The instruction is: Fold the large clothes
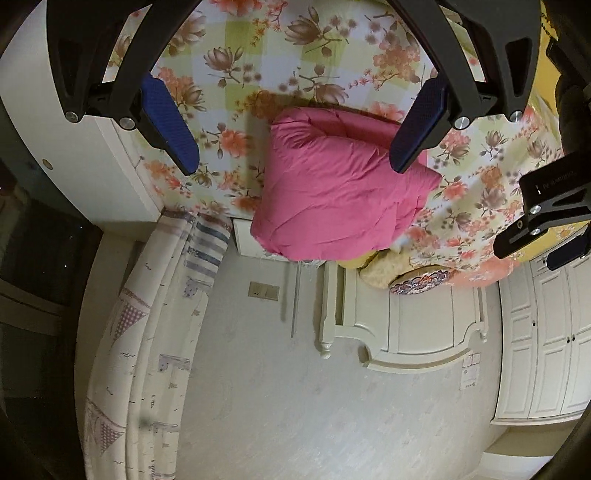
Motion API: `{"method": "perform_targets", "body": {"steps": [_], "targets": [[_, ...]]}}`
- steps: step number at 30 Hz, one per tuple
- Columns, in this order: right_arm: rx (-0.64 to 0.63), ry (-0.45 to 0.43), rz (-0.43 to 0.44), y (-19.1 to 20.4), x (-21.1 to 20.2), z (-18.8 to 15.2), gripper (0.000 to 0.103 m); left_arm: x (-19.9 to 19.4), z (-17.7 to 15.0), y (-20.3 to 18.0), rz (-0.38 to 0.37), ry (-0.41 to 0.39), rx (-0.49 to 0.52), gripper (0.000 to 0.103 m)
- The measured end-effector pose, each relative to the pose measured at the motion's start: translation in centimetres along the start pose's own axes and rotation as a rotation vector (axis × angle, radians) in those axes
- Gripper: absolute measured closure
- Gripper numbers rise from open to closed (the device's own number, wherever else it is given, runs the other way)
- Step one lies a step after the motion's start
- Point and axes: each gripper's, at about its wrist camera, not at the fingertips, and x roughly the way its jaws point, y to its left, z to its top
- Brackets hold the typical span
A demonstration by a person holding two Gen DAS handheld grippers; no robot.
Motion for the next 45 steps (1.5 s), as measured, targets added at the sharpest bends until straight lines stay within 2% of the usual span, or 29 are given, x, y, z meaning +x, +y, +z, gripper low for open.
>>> {"method": "perform_targets", "body": {"steps": [39,45], "targets": [[-0.030,0.018,0.028,0.9,0.6,-0.1,0.004,0.6,-1.1,1.0,-0.006,0.029,-0.007,0.002],[-0.027,0.031,0.039,0.8,1.3,-0.6,0.004,1.2,-1.7,0.4,-0.034,0.039,0.010,0.002]]}}
